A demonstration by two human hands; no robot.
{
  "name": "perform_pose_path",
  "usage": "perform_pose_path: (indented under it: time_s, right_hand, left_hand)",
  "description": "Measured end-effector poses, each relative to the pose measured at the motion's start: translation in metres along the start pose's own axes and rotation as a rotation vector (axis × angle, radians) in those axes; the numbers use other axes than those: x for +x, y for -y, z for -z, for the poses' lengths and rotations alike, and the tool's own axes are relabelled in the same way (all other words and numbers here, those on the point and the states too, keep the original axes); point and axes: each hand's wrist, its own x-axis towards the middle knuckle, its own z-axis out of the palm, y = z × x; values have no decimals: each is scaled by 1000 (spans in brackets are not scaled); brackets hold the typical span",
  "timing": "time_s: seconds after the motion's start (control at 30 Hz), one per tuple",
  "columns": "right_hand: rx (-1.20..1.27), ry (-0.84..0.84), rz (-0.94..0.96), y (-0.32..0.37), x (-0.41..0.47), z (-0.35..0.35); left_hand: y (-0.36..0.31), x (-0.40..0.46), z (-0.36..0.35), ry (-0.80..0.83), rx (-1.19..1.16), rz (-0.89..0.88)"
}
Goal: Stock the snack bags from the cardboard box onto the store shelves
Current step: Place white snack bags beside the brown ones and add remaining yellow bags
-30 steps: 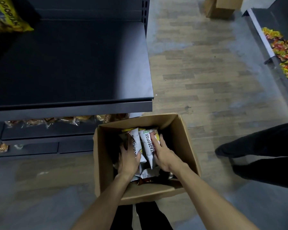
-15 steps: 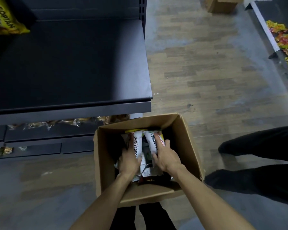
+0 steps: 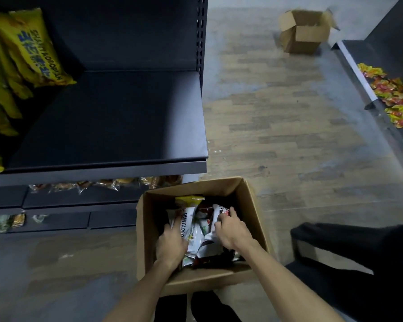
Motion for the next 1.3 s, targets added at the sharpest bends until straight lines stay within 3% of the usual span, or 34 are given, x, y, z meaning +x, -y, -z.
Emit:
perform_pose_path:
  time_s: [0.13,0.23,0.43,0.83,1.0,1.3]
  right_hand:
    - [-53,99,188,-14,16,-2]
    - [-235,148,280,-21,26,-6]
    - [-684,-117,479,-14,41,-20]
    - [-850,-43,460,-12,49,-31]
    - [-747,-99,293,-15,18,-15]
    - [-315,-311,250,3,-31,8]
  left_hand:
    - [7,9,-19,51,11,59]
    - [14,17,-32,57,21,86]
    - [25,35,-45,105,41,102]
    - [31,54,-59,227,33,124]
    - [12,31,-23,202,33,79]
    - [-18,-22,24,-35,-13,-37]
